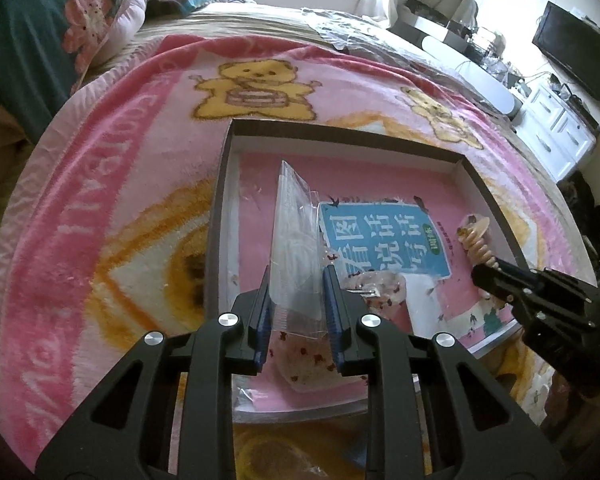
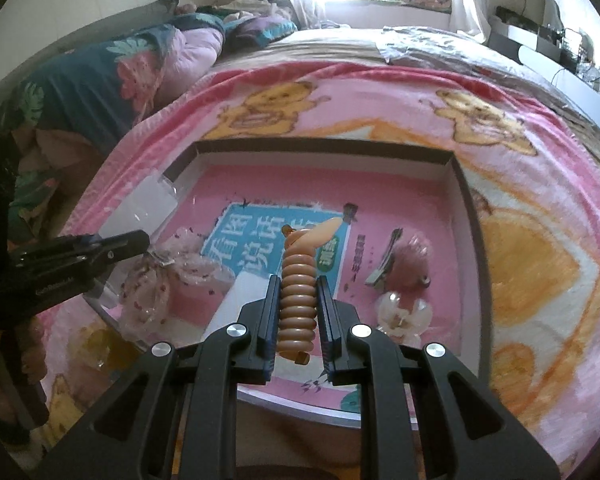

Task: Organize jewelry
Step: 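Lower the sleeve and beaded clip into the box and open both tools, then withdraw both open tools from the box toward the remaining items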

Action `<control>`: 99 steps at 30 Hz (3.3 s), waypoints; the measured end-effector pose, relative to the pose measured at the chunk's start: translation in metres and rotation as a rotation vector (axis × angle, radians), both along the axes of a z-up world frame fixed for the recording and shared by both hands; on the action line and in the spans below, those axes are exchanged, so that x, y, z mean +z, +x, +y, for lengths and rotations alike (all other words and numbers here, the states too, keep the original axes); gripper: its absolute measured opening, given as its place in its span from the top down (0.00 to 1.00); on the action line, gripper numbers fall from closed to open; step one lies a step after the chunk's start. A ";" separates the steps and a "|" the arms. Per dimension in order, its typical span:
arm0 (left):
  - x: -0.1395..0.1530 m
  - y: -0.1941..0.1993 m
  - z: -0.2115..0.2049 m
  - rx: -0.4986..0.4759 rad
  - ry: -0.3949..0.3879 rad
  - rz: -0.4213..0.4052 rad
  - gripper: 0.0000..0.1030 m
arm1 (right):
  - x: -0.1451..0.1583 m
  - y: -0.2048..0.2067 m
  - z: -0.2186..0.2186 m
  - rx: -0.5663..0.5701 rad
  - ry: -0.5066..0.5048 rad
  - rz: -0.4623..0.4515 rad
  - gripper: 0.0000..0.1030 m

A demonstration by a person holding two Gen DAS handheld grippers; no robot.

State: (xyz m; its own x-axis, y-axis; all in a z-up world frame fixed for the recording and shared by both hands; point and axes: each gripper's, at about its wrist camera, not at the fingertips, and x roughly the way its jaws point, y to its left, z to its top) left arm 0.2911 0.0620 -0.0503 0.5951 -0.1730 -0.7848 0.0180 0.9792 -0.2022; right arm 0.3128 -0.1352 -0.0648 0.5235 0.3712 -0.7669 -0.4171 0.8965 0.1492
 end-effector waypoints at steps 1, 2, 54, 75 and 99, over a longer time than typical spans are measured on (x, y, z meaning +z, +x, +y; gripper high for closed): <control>-0.001 0.000 0.000 -0.001 0.000 0.001 0.85 | -0.002 0.000 0.001 0.000 0.000 0.004 0.84; -0.001 0.001 -0.001 -0.003 0.001 0.002 0.85 | -0.003 0.000 0.001 0.000 0.000 0.008 0.84; 0.099 -0.071 0.008 0.047 -0.054 -0.179 0.10 | 0.094 -0.097 -0.098 -0.135 0.222 -0.155 0.15; 0.129 -0.154 -0.004 0.019 -0.070 -0.288 0.09 | 0.136 -0.159 -0.108 -0.106 0.222 -0.265 0.15; 0.102 -0.192 -0.013 0.004 -0.026 -0.224 0.09 | 0.101 -0.204 -0.109 -0.054 0.095 -0.224 0.15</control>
State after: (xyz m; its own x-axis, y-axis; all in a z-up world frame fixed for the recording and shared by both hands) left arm 0.0994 0.0487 0.0518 0.7549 -0.1882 -0.6283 0.0610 0.9739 -0.2185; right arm 0.1085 -0.2438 0.0359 0.6977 0.4030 -0.5923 -0.4013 0.9047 0.1428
